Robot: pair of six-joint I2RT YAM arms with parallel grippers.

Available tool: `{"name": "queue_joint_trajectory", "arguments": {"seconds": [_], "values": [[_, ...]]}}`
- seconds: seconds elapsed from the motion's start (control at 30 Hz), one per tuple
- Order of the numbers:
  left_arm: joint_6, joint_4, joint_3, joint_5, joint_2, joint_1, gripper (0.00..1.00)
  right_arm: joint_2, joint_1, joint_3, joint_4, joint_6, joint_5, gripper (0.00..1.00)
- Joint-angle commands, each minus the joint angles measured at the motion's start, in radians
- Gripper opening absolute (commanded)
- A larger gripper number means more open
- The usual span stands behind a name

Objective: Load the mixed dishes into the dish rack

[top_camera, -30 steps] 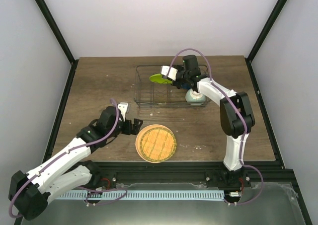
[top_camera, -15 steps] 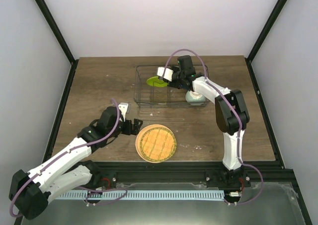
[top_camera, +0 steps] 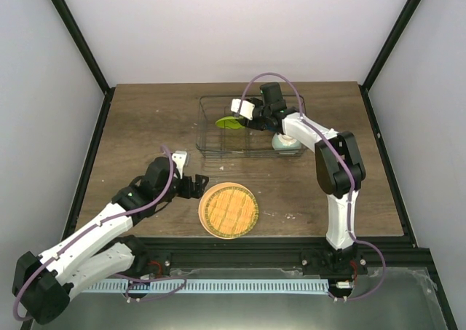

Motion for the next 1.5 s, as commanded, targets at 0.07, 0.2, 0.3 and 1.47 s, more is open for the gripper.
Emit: {"name": "queue_joint_trajectory", "arguments": {"seconds": [0.07,0.2,0.3,1.47], "values": [[0.008,0.012,-0.013,0.012,-0.004,0.006,1.00,-0.120,0.015,-0.035,0.012,0.018,0.034,0.54],[0.006,0.012,-0.015,0.017,-0.004,0.006,1.00,-0.190,0.031,-0.078,0.005,0.029,0.065,0.58],[0.003,0.011,-0.018,0.019,-0.007,0.005,1.00,-0.252,0.044,-0.117,0.001,0.052,0.097,0.62],[-0.072,-0.066,-0.091,0.143,-0.008,-0.072,0.97,-0.808,0.250,-0.606,-0.282,1.124,0.590,0.82]]}}
